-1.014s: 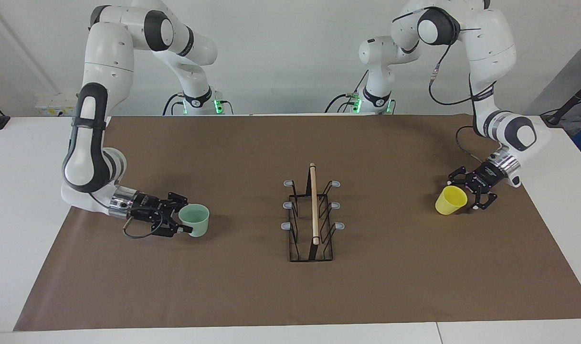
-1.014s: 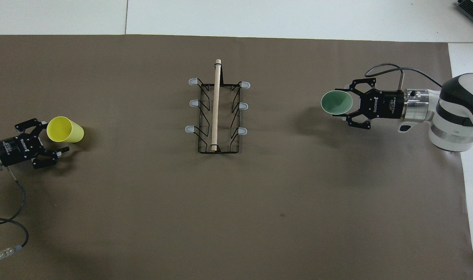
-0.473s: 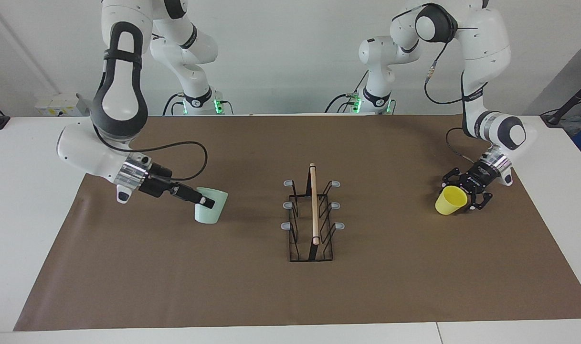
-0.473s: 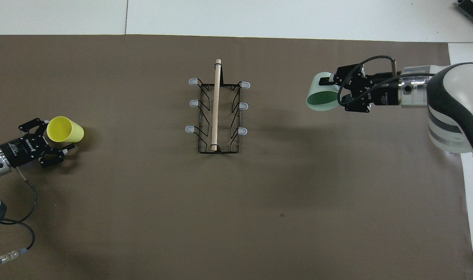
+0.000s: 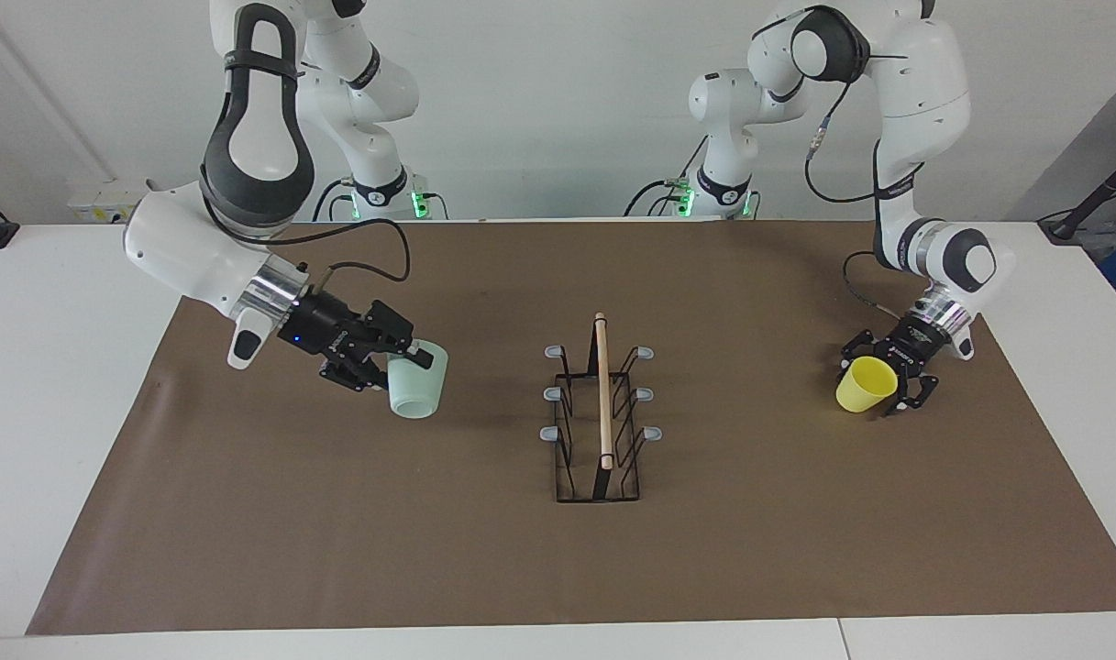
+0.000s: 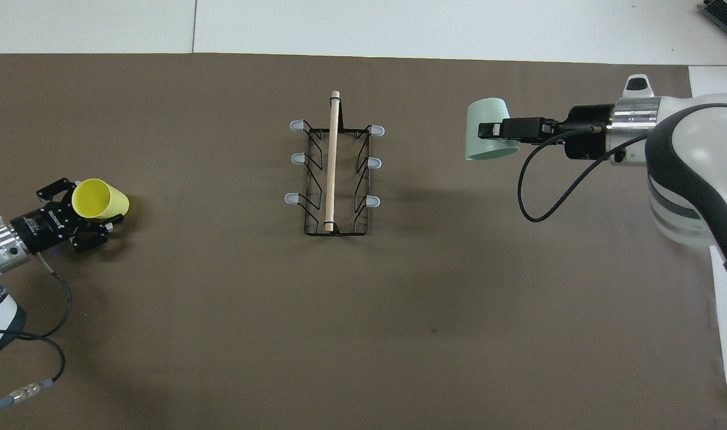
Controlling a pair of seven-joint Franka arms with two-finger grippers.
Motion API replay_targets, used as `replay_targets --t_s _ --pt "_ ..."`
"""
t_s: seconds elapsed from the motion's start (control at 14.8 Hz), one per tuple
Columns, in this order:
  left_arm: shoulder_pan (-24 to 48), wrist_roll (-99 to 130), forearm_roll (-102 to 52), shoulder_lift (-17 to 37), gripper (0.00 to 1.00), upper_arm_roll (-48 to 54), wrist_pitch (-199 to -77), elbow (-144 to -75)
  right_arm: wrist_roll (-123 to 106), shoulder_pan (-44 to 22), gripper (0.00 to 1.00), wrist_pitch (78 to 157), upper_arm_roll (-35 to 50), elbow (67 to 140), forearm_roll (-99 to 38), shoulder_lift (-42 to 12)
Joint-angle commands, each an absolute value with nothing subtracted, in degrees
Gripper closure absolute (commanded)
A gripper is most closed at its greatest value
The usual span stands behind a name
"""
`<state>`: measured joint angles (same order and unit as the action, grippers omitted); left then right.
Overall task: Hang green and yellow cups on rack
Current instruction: 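Lift the green cup with the right gripper toward the rack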
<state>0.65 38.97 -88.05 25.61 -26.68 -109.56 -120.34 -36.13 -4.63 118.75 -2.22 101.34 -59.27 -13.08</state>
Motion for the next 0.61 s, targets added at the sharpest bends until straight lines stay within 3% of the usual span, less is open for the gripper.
replay_targets --t_s 0.0,0.2,0.54 --pt "1.58 37.88 -89.65 23.47 0.00 -26.98 -110.66 -122.61 -51.02 -4.66 1.00 119.71 -1.85 104.15 -59.15 -10.81" --pt "2.28 37.79 -90.08 23.47 0.00 -26.89 -111.18 -122.87 -67.09 -5.88 1.00 121.98 -1.32 105.90 -64.04 -9.94" --pt "3.25 37.53 -90.88 23.29 0.06 -26.98 -111.62 -123.58 -91.02 -12.73 1.00 131.39 -1.32 117.14 -90.31 -4.67"
